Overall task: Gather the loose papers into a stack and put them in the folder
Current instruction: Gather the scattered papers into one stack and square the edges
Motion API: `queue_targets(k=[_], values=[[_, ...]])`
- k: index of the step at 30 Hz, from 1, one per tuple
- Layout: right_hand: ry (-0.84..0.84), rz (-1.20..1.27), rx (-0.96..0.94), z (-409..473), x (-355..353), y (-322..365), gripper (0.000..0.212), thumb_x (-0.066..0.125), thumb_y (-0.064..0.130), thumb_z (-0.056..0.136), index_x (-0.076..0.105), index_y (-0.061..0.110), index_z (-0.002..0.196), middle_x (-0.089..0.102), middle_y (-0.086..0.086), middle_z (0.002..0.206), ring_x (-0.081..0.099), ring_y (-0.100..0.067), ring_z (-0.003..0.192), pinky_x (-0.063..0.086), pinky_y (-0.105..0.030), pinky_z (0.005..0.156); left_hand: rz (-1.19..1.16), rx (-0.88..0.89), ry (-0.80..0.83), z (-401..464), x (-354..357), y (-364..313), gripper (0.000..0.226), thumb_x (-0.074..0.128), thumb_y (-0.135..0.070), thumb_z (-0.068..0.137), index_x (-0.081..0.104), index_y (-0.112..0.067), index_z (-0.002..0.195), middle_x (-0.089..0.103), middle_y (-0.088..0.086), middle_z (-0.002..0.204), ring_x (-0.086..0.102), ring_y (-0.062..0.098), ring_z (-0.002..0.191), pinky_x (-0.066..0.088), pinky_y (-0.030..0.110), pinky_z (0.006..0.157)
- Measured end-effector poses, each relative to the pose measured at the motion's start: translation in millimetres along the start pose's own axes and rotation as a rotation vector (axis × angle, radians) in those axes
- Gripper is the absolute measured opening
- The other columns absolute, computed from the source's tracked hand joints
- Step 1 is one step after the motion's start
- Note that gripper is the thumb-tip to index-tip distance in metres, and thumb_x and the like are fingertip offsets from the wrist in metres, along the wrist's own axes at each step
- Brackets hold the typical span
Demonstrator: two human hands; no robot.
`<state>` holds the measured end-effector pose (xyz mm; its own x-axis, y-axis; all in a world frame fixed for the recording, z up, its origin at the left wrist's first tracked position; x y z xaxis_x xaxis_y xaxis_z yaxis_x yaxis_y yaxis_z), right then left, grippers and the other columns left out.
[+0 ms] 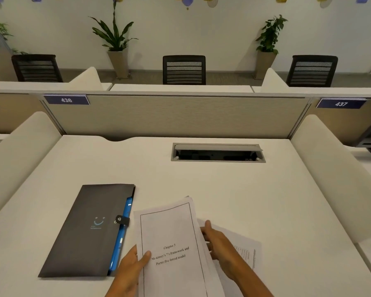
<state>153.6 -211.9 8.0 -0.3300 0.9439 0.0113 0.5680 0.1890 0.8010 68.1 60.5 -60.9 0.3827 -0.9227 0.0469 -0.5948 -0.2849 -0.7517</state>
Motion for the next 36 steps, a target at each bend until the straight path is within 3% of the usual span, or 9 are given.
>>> queue_targets(k=[2,4,7,10,16,25,29,32,36], values=[[-0.228,-0.094,-0.09,-2.9,-33.0,-0.5,0.044,0.047,0.057,0.107,0.08,0.029,0.105,0.083,0.003,0.104,0.079,-0.012,0.082,0.066,-0.048,0.083,-0.001,0.028,-0.03,1.9,-4.0,-0.1,0.045,0.068,-0.015,0.096,0.056,-0.014,0.139,0.073,0.01,0.122,0.069,0.032,0.112,0.055,0.054,0.102],[-0.488,-0.385,-0.152,-13.7,-72.9,-7.1,0.022,0.064,0.045,0.102,0.073,0.03,0.114,0.078,0.006,0.118,0.075,-0.013,0.101,0.061,-0.051,0.095,-0.018,0.049,-0.054,2.6,-8.0,-0.9,0.043,0.067,-0.012,0.097,0.057,-0.014,0.138,0.074,0.012,0.12,0.071,0.034,0.11,0.058,0.052,0.096],[-0.652,-0.772,-0.034,-31.3,-112.6,-37.2,0.079,0.074,0.06,0.088,0.045,0.024,0.152,0.048,0.001,0.157,0.044,-0.025,0.146,0.046,-0.049,0.114,-0.049,0.058,-0.066,0.5,-10.1,-1.6,0.036,0.065,-0.011,0.098,0.059,-0.018,0.133,0.075,0.011,0.117,0.072,0.033,0.107,0.061,0.046,0.087],[-0.632,-0.857,0.153,-43.0,-133.7,-78.5,0.133,0.069,0.086,0.069,0.007,0.021,0.167,0.013,-0.003,0.176,0.02,-0.028,0.16,0.035,-0.054,0.123,-0.068,0.054,-0.065,0.8,-10.9,0.4,0.037,0.063,-0.012,0.099,0.058,-0.018,0.136,0.074,0.013,0.122,0.07,0.035,0.112,0.056,0.054,0.099],[-0.509,-0.883,0.144,-45.0,-125.6,-107.5,0.175,0.06,0.104,0.031,-0.031,0.025,0.159,-0.019,0.004,0.177,0.001,-0.029,0.164,0.02,-0.057,0.129,-0.074,0.04,-0.083,1.6,-12.2,2.8,0.037,0.062,-0.015,0.1,0.055,-0.018,0.136,0.073,0.013,0.121,0.069,0.035,0.111,0.054,0.057,0.101],[-0.45,-0.913,0.034,-32.0,-127.6,-89.3,0.175,0.074,0.094,0.027,-0.021,0.037,0.163,0.025,0.01,0.17,0.017,-0.026,0.158,0.022,-0.054,0.124,-0.053,0.022,-0.055,3.3,-10.5,1.5,0.035,0.063,-0.017,0.099,0.056,-0.018,0.133,0.074,0.015,0.118,0.072,0.035,0.106,0.062,0.051,0.086],[-0.416,-0.734,-0.089,-29.9,-124.8,-79.3,0.16,0.098,0.05,0.048,-0.016,0.054,0.16,0.045,0.017,0.154,0.047,-0.017,0.135,0.045,-0.039,0.109,-0.04,0.047,-0.038,2.6,-9.5,-3.1,0.039,0.064,-0.018,0.098,0.055,-0.016,0.136,0.075,0.013,0.117,0.072,0.034,0.107,0.06,0.052,0.09],[-0.425,-0.557,-0.106,-28.5,-137.4,-70.8,0.156,0.099,0.009,0.064,-0.014,0.046,0.165,0.049,0.006,0.151,0.053,-0.019,0.132,0.049,-0.032,0.102,-0.007,0.076,-0.017,0.7,-6.1,-11.3,0.042,0.064,-0.019,0.098,0.055,-0.015,0.139,0.076,0.01,0.118,0.072,0.033,0.109,0.058,0.054,0.095],[-0.461,-0.527,-0.125,-28.3,-161.9,-38.1,0.127,0.087,0.002,0.083,0.001,0.037,0.169,0.07,0.0,0.118,0.069,-0.017,0.102,0.058,-0.03,0.087,0.014,0.111,0.016,-1.0,2.4,-27.9,0.04,0.065,-0.021,0.098,0.057,-0.022,0.138,0.076,0.008,0.12,0.073,0.032,0.11,0.06,0.054,0.094]])
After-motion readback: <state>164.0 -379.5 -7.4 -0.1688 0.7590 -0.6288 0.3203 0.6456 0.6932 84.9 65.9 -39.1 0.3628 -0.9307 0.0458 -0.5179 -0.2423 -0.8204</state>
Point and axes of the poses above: each hand's wrist, its own z-axis towards the middle knuckle, its own x-axis out of the palm, y = z × x, the point moved 10 cm from there along z, towards the middle knuckle
